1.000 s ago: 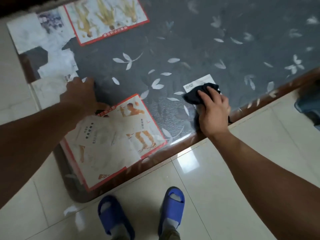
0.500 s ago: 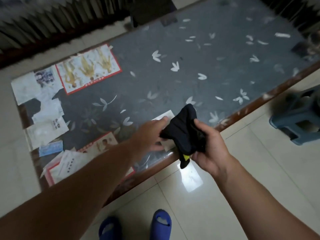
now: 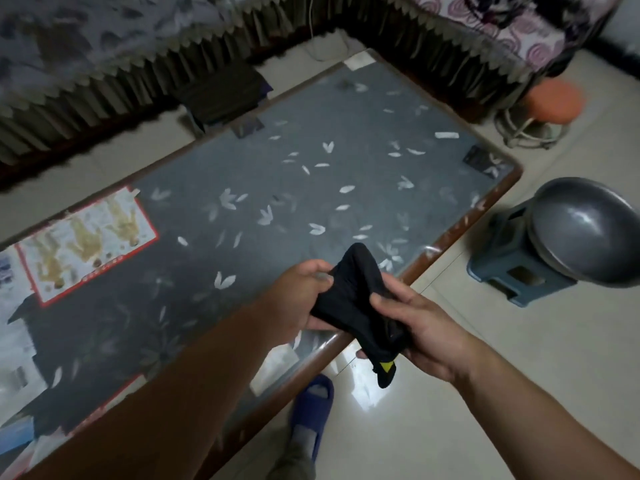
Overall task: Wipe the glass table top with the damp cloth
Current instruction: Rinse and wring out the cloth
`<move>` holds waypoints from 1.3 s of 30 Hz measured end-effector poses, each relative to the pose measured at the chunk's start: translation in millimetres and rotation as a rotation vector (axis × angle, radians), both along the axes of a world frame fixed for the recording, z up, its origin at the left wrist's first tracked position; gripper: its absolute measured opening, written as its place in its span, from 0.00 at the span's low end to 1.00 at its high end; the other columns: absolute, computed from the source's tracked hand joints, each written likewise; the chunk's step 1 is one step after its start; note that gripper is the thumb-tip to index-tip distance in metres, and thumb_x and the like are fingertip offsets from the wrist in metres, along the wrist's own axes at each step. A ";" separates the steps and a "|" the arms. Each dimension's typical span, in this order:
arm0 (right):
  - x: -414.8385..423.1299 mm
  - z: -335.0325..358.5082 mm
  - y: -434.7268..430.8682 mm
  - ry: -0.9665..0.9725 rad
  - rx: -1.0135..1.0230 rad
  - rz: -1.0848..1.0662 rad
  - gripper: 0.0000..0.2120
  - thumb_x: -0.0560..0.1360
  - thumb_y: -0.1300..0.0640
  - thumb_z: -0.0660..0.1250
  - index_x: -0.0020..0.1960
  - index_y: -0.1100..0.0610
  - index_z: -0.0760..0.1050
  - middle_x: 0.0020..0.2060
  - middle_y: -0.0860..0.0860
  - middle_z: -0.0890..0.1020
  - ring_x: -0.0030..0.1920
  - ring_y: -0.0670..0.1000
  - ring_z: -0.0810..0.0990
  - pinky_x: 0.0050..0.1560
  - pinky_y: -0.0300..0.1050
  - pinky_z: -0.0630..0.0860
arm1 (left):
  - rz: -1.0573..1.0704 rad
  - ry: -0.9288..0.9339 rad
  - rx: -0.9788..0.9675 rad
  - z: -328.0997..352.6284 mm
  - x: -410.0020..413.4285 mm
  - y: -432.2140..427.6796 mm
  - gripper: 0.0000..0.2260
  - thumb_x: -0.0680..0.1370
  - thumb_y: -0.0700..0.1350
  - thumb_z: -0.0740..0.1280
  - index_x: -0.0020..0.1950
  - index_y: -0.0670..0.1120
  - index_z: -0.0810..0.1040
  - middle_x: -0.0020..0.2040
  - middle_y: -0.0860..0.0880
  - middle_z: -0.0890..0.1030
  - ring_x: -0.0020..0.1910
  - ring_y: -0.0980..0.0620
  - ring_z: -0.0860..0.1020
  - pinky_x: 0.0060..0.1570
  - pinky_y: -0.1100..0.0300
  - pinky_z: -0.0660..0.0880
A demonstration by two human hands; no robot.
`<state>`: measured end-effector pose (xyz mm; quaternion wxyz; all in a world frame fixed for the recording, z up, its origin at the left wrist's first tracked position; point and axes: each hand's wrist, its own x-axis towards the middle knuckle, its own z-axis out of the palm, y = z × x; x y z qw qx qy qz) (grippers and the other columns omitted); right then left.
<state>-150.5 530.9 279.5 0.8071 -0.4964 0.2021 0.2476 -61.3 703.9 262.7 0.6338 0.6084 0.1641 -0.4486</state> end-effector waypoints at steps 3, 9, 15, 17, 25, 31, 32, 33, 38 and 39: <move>28.5 1.5 -43.5 -0.069 -0.154 0.066 0.19 0.76 0.59 0.67 0.65 0.46 0.79 0.62 0.54 0.81 0.53 0.55 0.82 0.50 0.49 0.81 | 0.022 0.198 -0.123 4.9 44.8 -46.9 0.20 0.83 0.56 0.57 0.63 0.42 0.74 0.59 0.35 0.80 0.52 0.40 0.83 0.41 0.42 0.82; 62.6 -11.5 -149.0 -0.115 -0.382 -0.061 0.12 0.77 0.59 0.67 0.60 0.57 0.81 0.53 0.53 0.84 0.48 0.51 0.82 0.47 0.42 0.78 | -0.151 -0.033 -0.069 -8.5 81.9 -173.6 0.16 0.75 0.40 0.73 0.60 0.42 0.74 0.57 0.39 0.80 0.51 0.45 0.83 0.49 0.51 0.82; 46.0 -33.7 -319.5 0.190 -0.140 -0.340 0.19 0.79 0.45 0.65 0.60 0.58 0.79 0.51 0.64 0.83 0.46 0.58 0.82 0.48 0.54 0.77 | -0.120 -0.080 -0.141 -37.2 86.6 -348.9 0.18 0.78 0.31 0.65 0.68 0.39 0.71 0.62 0.37 0.78 0.58 0.39 0.80 0.54 0.44 0.79; 37.4 -46.3 -382.7 0.273 -0.157 -0.315 0.17 0.79 0.48 0.65 0.58 0.60 0.80 0.47 0.60 0.84 0.44 0.54 0.83 0.41 0.47 0.79 | -0.124 -0.099 -0.143 -50.0 80.2 -411.8 0.14 0.79 0.33 0.65 0.63 0.42 0.74 0.60 0.40 0.79 0.60 0.40 0.79 0.56 0.43 0.78; 20.0 -157.7 -608.4 0.366 -0.458 -0.650 0.20 0.72 0.70 0.73 0.60 0.59 0.74 0.49 0.57 0.80 0.42 0.54 0.83 0.35 0.42 0.82 | -0.303 -0.113 0.155 -162.2 29.6 -608.0 0.03 0.78 0.39 0.68 0.48 0.42 0.74 0.50 0.42 0.78 0.45 0.47 0.79 0.51 0.48 0.79; 32.9 -241.2 -663.3 0.313 -0.564 -0.509 0.19 0.74 0.69 0.72 0.62 0.56 0.74 0.47 0.52 0.78 0.41 0.48 0.81 0.33 0.35 0.79 | -0.473 -0.070 0.281 -245.8 19.7 -667.0 0.14 0.77 0.37 0.67 0.57 0.53 0.74 0.57 0.45 0.78 0.50 0.45 0.82 0.51 0.45 0.81; 35.0 -252.8 -666.7 0.297 -0.592 -0.467 0.19 0.74 0.69 0.72 0.61 0.57 0.75 0.45 0.50 0.78 0.41 0.47 0.81 0.35 0.33 0.78 | -0.495 -0.051 0.302 -252.8 22.0 -671.6 0.13 0.77 0.37 0.66 0.57 0.53 0.75 0.55 0.45 0.79 0.50 0.46 0.82 0.51 0.46 0.81; 36.6 -263.5 -669.7 0.280 -0.620 -0.420 0.18 0.74 0.68 0.73 0.61 0.57 0.75 0.45 0.49 0.78 0.42 0.47 0.81 0.37 0.31 0.78 | -0.518 -0.041 0.320 -259.9 24.6 -675.0 0.11 0.77 0.39 0.66 0.56 0.52 0.75 0.53 0.46 0.80 0.49 0.46 0.82 0.52 0.47 0.81; 40.0 -296.0 -682.9 0.208 -0.626 -0.235 0.16 0.74 0.67 0.73 0.61 0.59 0.79 0.48 0.49 0.83 0.48 0.46 0.82 0.47 0.29 0.77 | -0.712 -0.161 0.399 -286.1 36.4 -685.5 0.07 0.77 0.48 0.70 0.46 0.45 0.78 0.42 0.49 0.79 0.39 0.54 0.77 0.36 0.64 0.72; 40.1 -299.7 -684.9 0.206 -0.586 -0.210 0.16 0.74 0.66 0.73 0.61 0.59 0.79 0.50 0.51 0.84 0.49 0.47 0.82 0.49 0.30 0.77 | -0.774 -0.200 0.421 -290.1 38.9 -686.5 0.08 0.77 0.47 0.70 0.44 0.43 0.78 0.39 0.49 0.77 0.37 0.55 0.75 0.34 0.65 0.69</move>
